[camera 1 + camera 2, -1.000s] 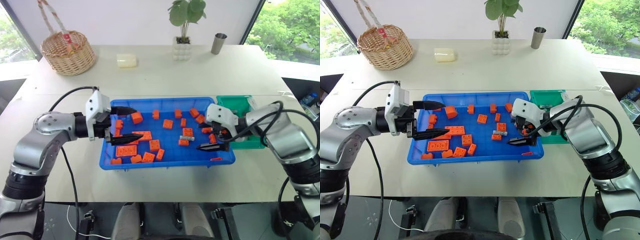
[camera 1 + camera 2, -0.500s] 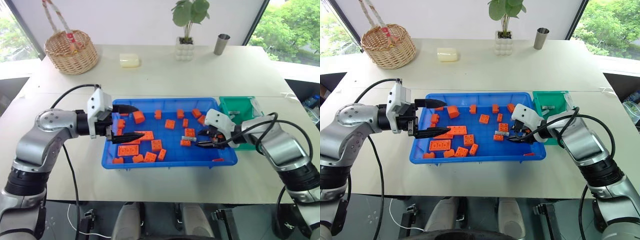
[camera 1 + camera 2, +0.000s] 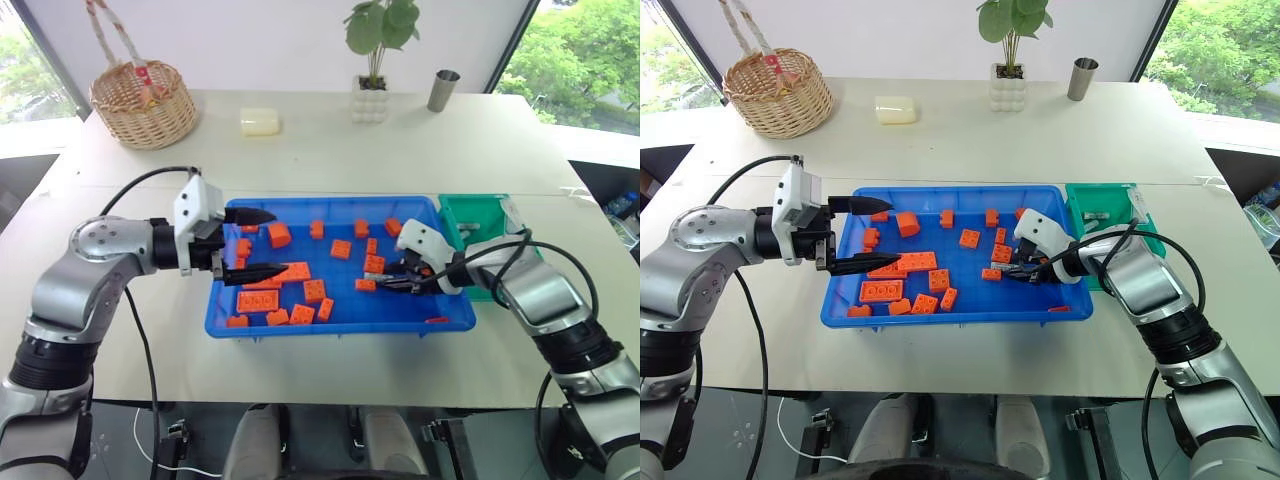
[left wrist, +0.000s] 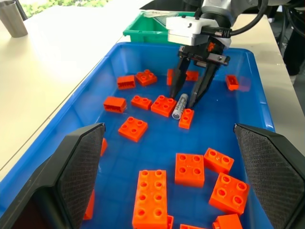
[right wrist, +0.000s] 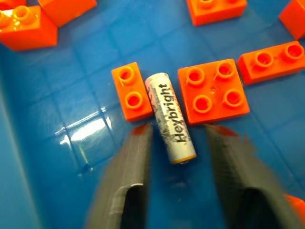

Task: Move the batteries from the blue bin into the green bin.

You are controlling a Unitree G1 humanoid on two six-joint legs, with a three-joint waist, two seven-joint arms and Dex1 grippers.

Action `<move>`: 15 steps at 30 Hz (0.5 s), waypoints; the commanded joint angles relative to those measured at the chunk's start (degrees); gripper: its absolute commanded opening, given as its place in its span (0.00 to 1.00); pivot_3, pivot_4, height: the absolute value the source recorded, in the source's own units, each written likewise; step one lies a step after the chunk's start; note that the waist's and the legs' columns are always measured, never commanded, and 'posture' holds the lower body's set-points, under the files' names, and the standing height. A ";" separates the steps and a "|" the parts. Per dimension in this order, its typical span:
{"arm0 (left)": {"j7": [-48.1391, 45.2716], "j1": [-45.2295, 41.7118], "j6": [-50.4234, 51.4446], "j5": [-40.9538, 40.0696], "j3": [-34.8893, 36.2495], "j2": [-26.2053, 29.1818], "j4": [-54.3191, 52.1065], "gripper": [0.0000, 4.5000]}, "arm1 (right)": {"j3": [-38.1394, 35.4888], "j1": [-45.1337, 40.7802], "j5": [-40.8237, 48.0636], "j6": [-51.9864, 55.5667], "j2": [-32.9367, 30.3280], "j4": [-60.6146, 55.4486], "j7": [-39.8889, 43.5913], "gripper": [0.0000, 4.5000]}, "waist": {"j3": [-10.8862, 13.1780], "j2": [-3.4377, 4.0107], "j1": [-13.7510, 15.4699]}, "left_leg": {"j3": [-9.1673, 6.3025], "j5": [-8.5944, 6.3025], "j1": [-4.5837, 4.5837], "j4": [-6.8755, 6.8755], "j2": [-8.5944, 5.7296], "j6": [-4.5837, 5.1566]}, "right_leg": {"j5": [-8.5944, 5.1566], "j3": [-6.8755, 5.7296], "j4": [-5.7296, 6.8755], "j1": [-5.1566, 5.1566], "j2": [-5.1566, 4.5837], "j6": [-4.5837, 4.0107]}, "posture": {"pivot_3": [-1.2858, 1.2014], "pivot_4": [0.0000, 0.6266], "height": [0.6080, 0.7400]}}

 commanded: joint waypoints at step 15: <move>0.20 1.08 -0.82 -0.09 2.25 1.04 -0.57 1.00 | -22.21 -10.98 9.05 12.79 -10.47 3.35 -2.72 0.01 | 0.05 0.05 0.17 | 0.00 0.00 -0.04 -0.04 0.02 0.00 | 0.00 -0.01 0.02 -0.08 -0.03 0.00 | 0.52 0.24 0.97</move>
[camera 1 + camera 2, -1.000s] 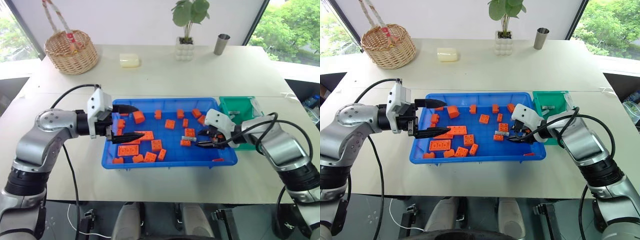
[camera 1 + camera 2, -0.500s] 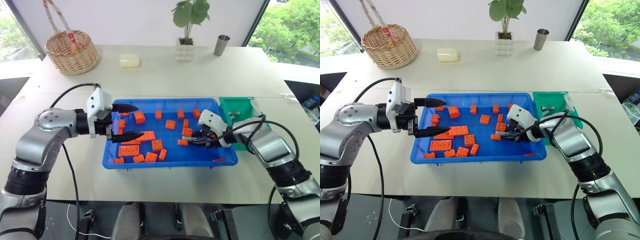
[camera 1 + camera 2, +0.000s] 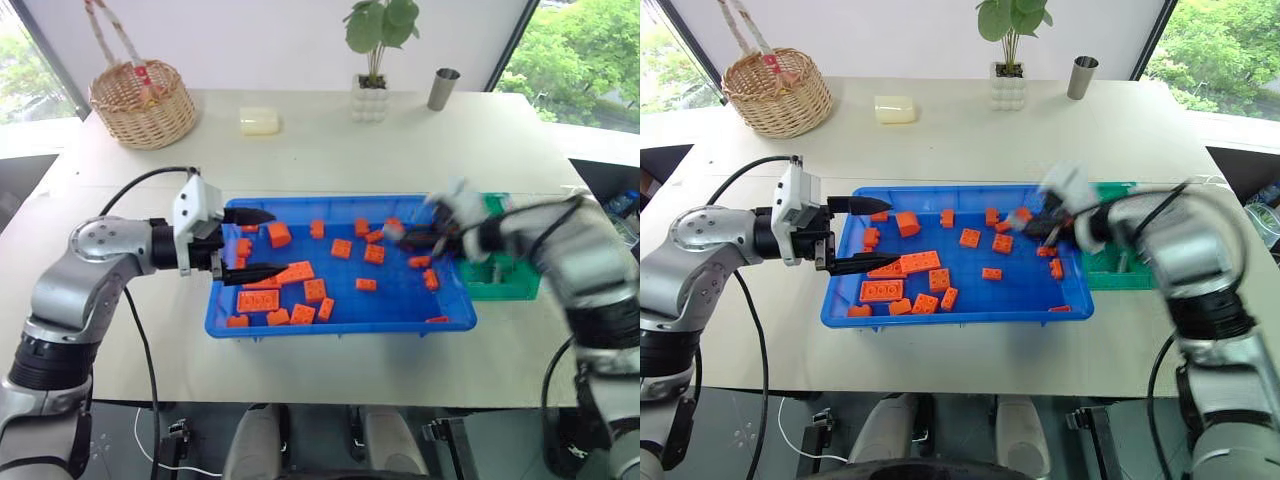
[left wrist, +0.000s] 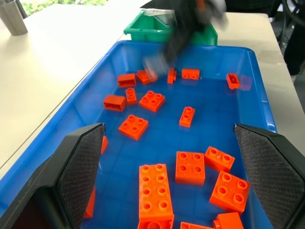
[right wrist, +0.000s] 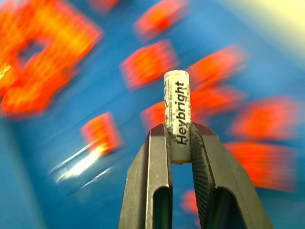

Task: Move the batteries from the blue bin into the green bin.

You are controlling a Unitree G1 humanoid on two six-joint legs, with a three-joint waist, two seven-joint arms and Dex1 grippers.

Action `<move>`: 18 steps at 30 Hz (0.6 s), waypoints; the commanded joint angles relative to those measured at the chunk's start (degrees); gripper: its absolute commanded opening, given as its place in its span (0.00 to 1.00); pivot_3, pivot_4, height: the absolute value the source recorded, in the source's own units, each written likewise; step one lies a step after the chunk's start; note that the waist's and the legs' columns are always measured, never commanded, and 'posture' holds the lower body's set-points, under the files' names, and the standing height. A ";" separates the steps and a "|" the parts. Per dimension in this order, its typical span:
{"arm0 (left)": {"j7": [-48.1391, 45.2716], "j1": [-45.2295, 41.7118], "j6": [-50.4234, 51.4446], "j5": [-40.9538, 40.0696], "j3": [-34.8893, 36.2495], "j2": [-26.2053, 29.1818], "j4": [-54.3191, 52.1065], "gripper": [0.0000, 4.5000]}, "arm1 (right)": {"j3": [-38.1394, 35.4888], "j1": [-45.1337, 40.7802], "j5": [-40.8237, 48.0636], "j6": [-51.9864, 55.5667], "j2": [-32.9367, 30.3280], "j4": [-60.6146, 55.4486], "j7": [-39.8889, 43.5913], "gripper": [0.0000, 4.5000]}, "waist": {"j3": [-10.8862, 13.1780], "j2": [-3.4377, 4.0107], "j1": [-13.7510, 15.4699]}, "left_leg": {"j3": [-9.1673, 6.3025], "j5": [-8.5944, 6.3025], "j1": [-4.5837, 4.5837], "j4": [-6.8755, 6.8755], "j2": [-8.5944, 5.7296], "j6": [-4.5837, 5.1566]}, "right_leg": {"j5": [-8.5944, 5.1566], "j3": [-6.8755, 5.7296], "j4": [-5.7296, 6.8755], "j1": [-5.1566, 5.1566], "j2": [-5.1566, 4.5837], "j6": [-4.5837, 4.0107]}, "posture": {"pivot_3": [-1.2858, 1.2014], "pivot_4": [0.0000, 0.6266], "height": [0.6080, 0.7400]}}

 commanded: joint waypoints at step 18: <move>-3.07 -4.02 -2.51 -0.21 5.11 3.86 8.64 1.00 | -13.74 18.19 0.38 -27.02 -16.68 7.45 10.54 0.77 | 0.03 0.04 -0.10 | 0.13 -0.03 0.01 -0.05 0.00 0.05 | 0.01 0.06 -0.03 -0.07 0.03 0.06 | 0.52 0.24 0.97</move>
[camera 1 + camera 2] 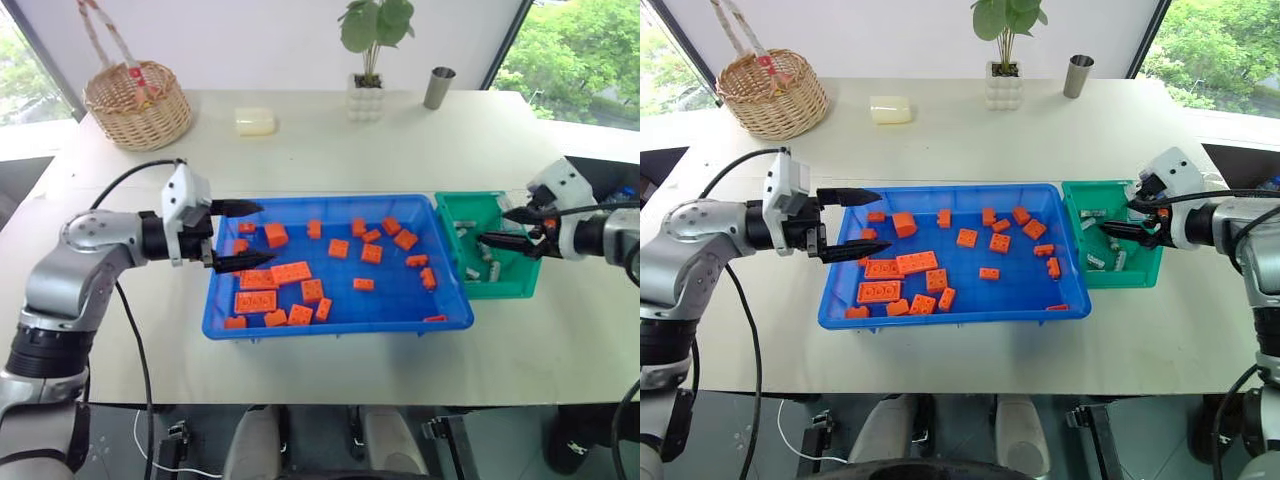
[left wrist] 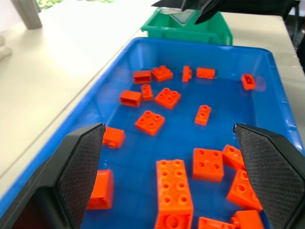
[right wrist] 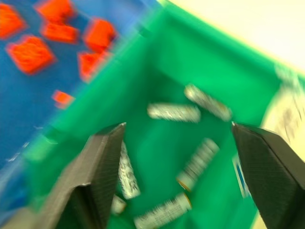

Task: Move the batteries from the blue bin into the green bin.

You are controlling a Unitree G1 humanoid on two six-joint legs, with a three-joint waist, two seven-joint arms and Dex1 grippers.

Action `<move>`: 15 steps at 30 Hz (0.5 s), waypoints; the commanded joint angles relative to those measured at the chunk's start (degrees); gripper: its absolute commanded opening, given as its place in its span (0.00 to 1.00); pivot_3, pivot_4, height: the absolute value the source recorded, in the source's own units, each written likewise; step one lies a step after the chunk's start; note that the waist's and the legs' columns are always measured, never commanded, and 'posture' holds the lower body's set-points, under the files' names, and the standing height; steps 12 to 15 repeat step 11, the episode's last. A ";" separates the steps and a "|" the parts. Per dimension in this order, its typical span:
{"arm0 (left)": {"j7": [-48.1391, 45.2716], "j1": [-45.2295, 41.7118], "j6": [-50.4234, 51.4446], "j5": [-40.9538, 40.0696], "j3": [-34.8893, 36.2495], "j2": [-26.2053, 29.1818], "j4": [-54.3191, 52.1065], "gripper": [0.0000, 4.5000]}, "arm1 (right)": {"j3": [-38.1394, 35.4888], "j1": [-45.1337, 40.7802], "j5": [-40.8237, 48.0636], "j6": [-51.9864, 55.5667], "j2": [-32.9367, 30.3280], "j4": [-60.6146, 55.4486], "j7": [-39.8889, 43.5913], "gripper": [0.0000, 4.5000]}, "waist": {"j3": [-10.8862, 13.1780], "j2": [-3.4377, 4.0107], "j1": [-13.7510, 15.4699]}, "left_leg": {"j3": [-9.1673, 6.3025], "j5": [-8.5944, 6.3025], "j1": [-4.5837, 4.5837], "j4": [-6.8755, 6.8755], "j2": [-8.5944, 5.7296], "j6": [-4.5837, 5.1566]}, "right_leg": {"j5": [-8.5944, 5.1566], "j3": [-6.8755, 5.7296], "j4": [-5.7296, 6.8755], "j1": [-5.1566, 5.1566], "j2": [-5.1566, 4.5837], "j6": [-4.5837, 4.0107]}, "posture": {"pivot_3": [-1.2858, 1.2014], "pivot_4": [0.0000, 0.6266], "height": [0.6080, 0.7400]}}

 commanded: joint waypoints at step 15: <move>-10.19 1.97 -6.17 0.94 15.05 15.14 17.26 1.00 | -7.46 3.75 -0.45 -33.13 -14.71 30.61 26.48 0.77 | 0.00 0.03 -0.58 | 0.20 -0.02 0.15 0.00 0.06 0.02 | -0.09 0.05 -0.05 0.04 -0.07 -0.02 | 0.52 0.24 0.97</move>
